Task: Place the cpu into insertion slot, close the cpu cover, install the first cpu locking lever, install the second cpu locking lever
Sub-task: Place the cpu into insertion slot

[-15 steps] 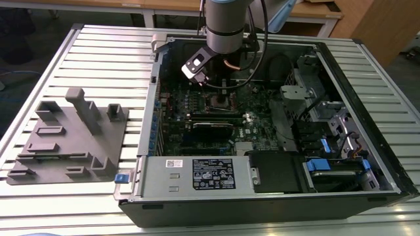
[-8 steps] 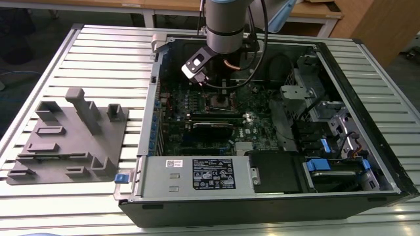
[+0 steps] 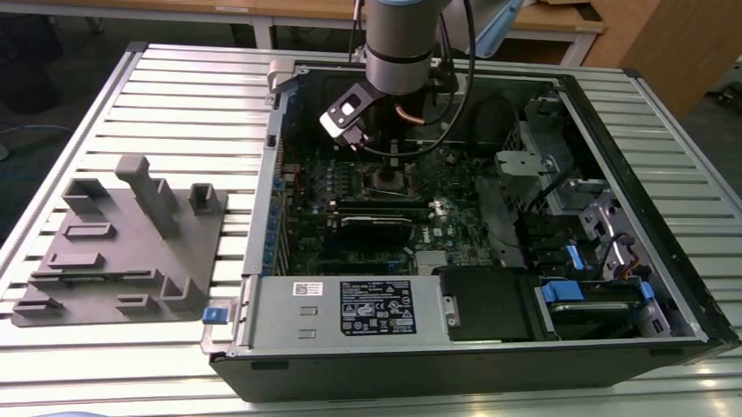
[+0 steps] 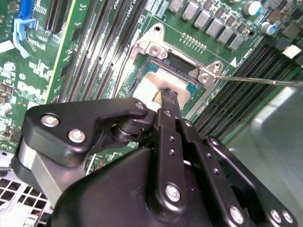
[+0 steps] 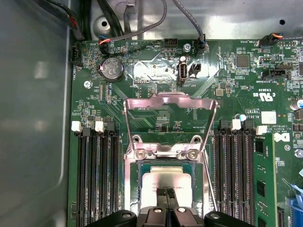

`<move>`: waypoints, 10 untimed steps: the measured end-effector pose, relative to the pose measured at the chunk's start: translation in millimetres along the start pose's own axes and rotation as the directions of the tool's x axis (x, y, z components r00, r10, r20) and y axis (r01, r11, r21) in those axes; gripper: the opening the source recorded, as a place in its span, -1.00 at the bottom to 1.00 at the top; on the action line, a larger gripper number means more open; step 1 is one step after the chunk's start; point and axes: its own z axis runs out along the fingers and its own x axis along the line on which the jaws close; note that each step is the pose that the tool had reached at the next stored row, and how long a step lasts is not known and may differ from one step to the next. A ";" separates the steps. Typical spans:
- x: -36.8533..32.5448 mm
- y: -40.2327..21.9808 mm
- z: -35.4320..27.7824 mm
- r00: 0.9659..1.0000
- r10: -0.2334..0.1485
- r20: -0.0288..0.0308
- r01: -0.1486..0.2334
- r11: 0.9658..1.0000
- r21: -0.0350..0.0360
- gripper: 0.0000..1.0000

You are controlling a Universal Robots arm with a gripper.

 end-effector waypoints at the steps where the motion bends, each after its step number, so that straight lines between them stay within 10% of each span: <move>1: 0.0 0.0 0.9 1.000 0.000 0.000 0.000 1.000 0.000 -0.79; 10: 0.0 3.0 2.0 1.000 0.000 0.000 0.000 1.000 0.000 -0.79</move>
